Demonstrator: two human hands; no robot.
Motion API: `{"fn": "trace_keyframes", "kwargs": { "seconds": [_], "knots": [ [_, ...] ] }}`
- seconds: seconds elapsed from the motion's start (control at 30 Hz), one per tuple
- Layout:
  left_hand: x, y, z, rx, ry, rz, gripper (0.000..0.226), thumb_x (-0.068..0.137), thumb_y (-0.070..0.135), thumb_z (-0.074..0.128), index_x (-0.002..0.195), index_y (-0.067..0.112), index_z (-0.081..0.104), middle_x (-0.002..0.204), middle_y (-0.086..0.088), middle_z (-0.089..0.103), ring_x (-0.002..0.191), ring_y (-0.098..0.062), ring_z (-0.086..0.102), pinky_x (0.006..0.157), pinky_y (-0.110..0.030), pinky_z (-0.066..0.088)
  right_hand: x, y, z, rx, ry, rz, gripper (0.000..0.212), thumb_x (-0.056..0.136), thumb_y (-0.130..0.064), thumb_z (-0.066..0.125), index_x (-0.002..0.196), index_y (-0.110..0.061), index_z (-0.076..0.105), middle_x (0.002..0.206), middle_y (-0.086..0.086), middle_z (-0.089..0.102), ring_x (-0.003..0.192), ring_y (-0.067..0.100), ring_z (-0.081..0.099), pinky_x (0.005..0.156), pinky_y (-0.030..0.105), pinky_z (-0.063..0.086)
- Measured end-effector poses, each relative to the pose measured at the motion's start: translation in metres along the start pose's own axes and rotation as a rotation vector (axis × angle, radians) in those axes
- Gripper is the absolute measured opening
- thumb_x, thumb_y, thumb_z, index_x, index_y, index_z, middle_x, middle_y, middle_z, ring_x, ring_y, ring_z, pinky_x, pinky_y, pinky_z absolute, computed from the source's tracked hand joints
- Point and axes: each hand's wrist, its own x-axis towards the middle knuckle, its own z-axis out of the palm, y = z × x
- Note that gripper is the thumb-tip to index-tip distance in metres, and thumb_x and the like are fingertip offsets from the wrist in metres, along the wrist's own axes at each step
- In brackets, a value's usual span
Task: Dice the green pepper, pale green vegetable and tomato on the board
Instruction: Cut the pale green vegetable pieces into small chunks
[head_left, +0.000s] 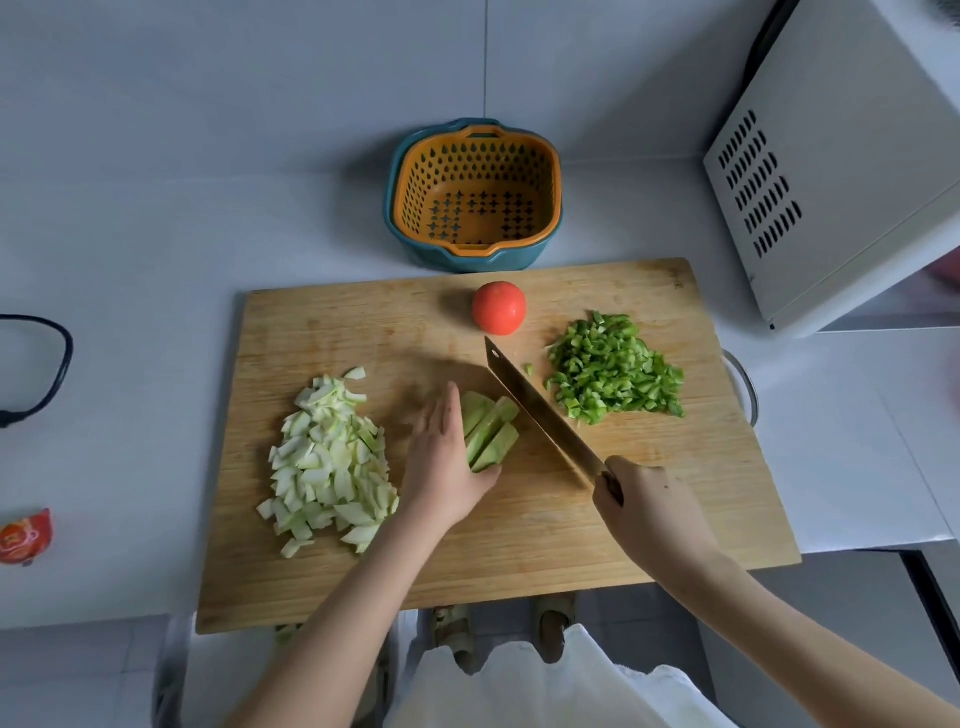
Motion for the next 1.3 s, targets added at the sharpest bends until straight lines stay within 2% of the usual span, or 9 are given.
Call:
{"fn": "trace_keyframes", "kwargs": {
  "seconds": [0.1,0.23,0.33,0.47,0.6,0.7,0.9,1.1,1.3],
  "knots": [
    [-0.010,-0.004,0.010,0.022,0.047,-0.022,0.098,0.083,0.051,0.062,0.148,0.000,0.010,0.155,-0.014,0.019,0.144,-0.026,0.014,0.114,-0.028,0.000,0.002,-0.005,0.003,-0.008,-0.015,-0.022,0.039,0.095,-0.020,0.042,0.059,-0.022,0.028,0.053,-0.003,0.040,0.044,0.012,0.034,0.042,0.024,0.023],
    [-0.017,-0.010,0.023,0.062,0.118,0.016,0.084,0.080,0.050,0.061,0.138,-0.006,0.037,0.140,-0.021,0.044,0.135,-0.035,0.036,0.111,-0.038,0.024,-0.007,-0.012,0.009,-0.042,-0.088,-0.084,0.039,0.096,-0.021,0.040,0.059,-0.024,0.025,0.053,-0.004,0.038,0.044,0.012,0.032,0.042,0.022,0.021],
    [-0.017,-0.013,0.028,0.102,0.135,0.046,0.081,0.082,0.053,0.047,0.136,-0.008,0.040,0.138,-0.022,0.047,0.132,-0.036,0.040,0.108,-0.040,0.031,-0.007,-0.014,0.012,-0.042,-0.072,-0.095,0.039,0.095,-0.020,0.041,0.059,-0.024,0.026,0.051,-0.004,0.037,0.043,0.011,0.031,0.042,0.023,0.020],
    [-0.017,-0.013,0.031,0.062,0.202,0.043,0.078,0.084,0.056,0.045,0.133,-0.005,0.045,0.135,-0.021,0.051,0.130,-0.036,0.042,0.108,-0.041,0.031,0.002,-0.016,0.009,-0.047,-0.110,-0.078,0.032,0.094,-0.021,0.042,0.063,-0.021,0.036,0.055,-0.004,0.044,0.048,0.015,0.040,0.044,0.024,0.027],
    [-0.014,-0.003,0.032,-0.136,0.468,-0.079,0.041,0.089,0.035,0.045,0.105,0.002,0.064,0.102,-0.013,0.063,0.097,-0.031,0.060,0.087,-0.037,0.046,0.011,-0.019,0.008,-0.039,-0.216,-0.105,0.019,0.095,-0.027,0.043,0.082,-0.020,0.056,0.062,-0.005,0.054,0.052,0.014,0.048,0.048,0.025,0.038],
    [-0.008,0.005,0.031,-0.210,0.560,-0.199,0.030,0.092,0.023,0.043,0.092,0.003,0.065,0.086,-0.010,0.061,0.079,-0.028,0.057,0.073,-0.033,0.043,0.015,-0.023,0.006,-0.058,-0.175,-0.122,0.035,0.098,-0.031,0.038,0.067,-0.017,0.048,0.058,-0.002,0.050,0.054,0.022,0.050,0.047,0.029,0.034],
    [-0.003,0.011,0.035,0.004,0.482,-0.276,0.033,0.093,0.027,0.037,0.086,0.006,0.061,0.082,-0.013,0.057,0.073,-0.029,0.052,0.064,-0.037,0.042,0.000,-0.039,-0.011,-0.108,-0.130,-0.126,0.041,0.099,-0.028,0.035,0.058,-0.025,0.029,0.055,-0.007,0.039,0.046,0.011,0.035,0.042,0.023,0.023],
    [0.002,0.009,0.036,0.082,0.456,-0.245,0.022,0.079,0.026,0.057,0.091,0.008,0.064,0.079,-0.015,0.053,0.070,-0.032,0.050,0.058,-0.036,0.043,0.001,-0.047,-0.012,-0.167,-0.128,-0.134,0.035,0.100,-0.029,0.031,0.067,-0.020,0.039,0.058,-0.005,0.040,0.048,0.012,0.035,0.042,0.024,0.023],
    [0.003,0.007,0.035,0.085,0.487,-0.227,0.022,0.077,0.026,0.056,0.087,0.009,0.064,0.076,-0.013,0.053,0.070,-0.031,0.050,0.057,-0.035,0.043,0.003,-0.048,-0.012,-0.167,-0.123,-0.133,0.032,0.100,-0.029,0.031,0.073,-0.018,0.044,0.060,-0.004,0.043,0.048,0.013,0.038,0.042,0.023,0.026]
  ]
}}
